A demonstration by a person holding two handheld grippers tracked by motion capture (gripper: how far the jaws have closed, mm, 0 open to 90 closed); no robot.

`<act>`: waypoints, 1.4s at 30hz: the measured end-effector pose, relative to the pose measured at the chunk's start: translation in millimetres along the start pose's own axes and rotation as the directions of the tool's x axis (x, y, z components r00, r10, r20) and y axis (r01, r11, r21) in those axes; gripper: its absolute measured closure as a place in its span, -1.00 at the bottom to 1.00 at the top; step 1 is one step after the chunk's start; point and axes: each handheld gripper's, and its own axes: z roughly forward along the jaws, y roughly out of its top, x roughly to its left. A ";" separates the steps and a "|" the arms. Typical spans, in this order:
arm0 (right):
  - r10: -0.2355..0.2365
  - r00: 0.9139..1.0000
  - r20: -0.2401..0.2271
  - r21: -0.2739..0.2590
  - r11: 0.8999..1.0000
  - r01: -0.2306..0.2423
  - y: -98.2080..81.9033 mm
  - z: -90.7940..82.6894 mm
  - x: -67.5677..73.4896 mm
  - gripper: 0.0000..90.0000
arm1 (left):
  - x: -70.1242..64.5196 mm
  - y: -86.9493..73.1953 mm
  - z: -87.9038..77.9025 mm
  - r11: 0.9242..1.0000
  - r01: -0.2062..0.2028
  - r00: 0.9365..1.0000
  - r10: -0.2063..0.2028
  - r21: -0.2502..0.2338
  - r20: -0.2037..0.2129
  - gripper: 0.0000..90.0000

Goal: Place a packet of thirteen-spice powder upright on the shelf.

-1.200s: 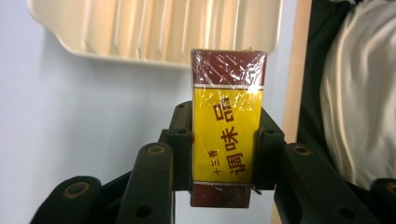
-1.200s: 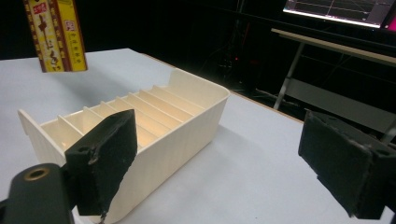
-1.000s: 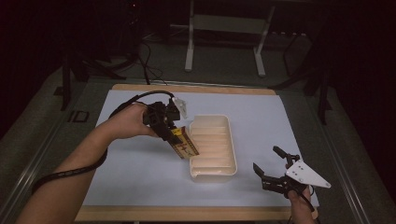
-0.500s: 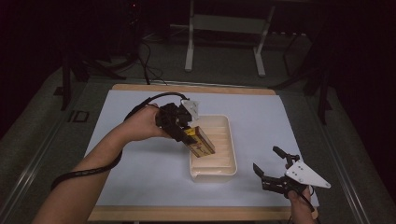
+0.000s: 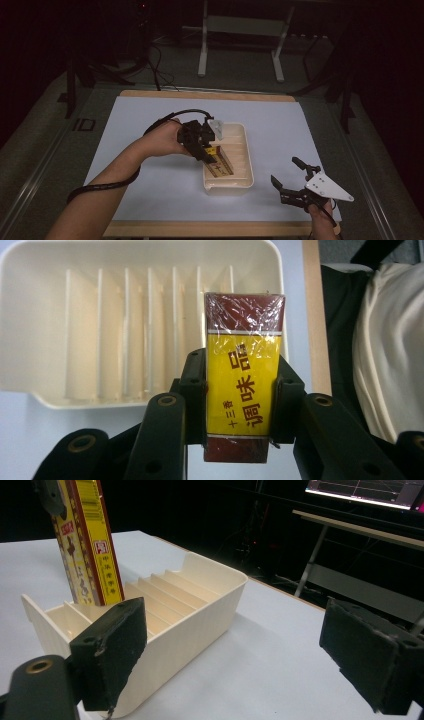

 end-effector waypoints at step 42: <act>0.000 1.000 0.000 0.003 1.000 0.000 -1.4 -1.0 -1.4 -0.74 | 10.1 5.8 55.9 0.998 -0.024 1.000 0.023 0.066 0.013 0.50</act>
